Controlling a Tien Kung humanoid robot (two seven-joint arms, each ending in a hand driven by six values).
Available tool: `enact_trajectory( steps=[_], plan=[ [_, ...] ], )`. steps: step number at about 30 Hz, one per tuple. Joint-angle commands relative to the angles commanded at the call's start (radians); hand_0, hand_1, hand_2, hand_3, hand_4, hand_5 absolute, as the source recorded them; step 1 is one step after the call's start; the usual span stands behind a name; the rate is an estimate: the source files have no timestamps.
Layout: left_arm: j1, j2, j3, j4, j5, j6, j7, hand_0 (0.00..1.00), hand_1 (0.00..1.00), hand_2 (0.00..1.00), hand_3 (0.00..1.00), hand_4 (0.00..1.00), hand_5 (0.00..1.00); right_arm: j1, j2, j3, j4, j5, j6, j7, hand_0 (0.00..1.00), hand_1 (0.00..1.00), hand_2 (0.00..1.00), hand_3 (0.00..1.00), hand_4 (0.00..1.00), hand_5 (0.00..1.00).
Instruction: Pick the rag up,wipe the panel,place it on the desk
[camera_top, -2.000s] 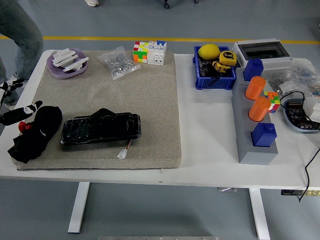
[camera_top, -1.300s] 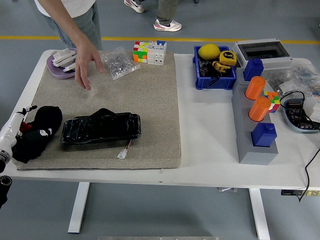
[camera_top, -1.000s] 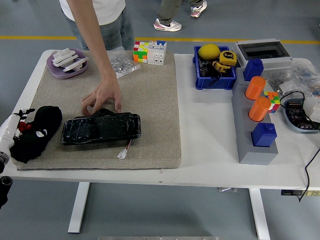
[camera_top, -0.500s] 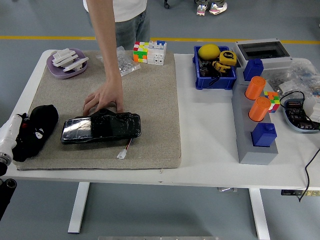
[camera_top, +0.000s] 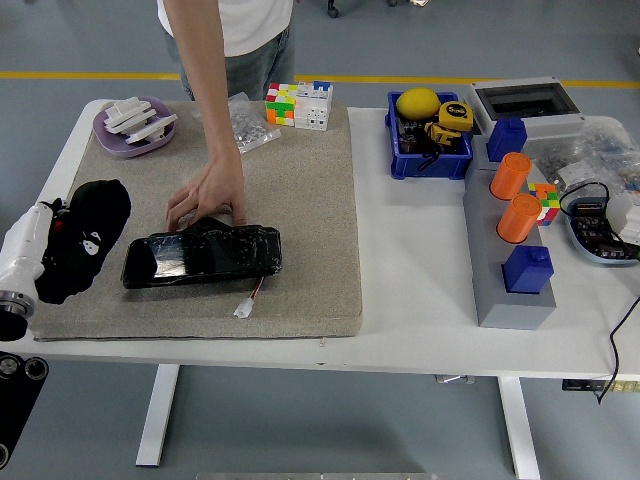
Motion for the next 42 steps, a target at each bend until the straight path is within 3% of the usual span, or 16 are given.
enact_trajectory(
  steps=[21, 42],
  plan=[
    [-0.021, 0.007, 0.167, -0.008, 0.015, -0.003, 0.017, 0.206, 0.136, 0.548, 0.509, 0.138, 0.002, 0.002, -0.004, 0.068, 0.000, -0.046, 0.003, 0.006, 0.689, 0.607, 0.577, 0.559, 0.950, 0.409],
    [-0.149, 0.012, 0.436, 0.027, 0.014, 0.008, 0.025, 0.217, 0.147, 0.546, 0.512, 0.161, 0.002, 0.005, -0.008, 0.062, 0.000, -0.031, 0.002, 0.006, 0.689, 0.607, 0.577, 0.561, 0.953, 0.409]
  ],
)
